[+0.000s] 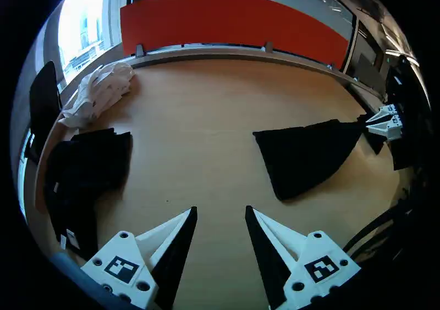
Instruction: Fold towel
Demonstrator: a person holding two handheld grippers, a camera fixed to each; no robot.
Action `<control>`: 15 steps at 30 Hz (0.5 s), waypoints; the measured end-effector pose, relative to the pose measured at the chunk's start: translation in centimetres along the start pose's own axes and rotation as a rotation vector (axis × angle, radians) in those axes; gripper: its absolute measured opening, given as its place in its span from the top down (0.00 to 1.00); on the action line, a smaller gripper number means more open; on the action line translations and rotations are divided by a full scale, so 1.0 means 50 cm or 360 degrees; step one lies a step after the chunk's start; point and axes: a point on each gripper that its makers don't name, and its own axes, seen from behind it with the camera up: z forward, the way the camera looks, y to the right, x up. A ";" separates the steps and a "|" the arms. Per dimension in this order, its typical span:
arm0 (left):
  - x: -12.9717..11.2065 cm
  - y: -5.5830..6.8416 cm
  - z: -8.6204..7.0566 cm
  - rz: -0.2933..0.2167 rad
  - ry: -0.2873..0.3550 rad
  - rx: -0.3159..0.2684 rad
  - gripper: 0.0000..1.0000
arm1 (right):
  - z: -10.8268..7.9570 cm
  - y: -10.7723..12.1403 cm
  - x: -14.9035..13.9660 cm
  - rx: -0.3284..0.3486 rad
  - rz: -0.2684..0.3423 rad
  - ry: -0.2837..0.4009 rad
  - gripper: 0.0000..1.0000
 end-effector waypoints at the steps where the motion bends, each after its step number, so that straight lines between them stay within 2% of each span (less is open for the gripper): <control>1: 0.001 0.000 0.000 0.0000 0.0001 0.0000 0.37 | -0.004 0.003 0.006 -0.0007 -0.0008 0.0010 0.93; 15: 0.020 -0.002 -0.004 0.0010 0.0025 -0.0002 0.37 | -0.049 0.030 0.062 -0.0077 -0.0074 0.0097 0.93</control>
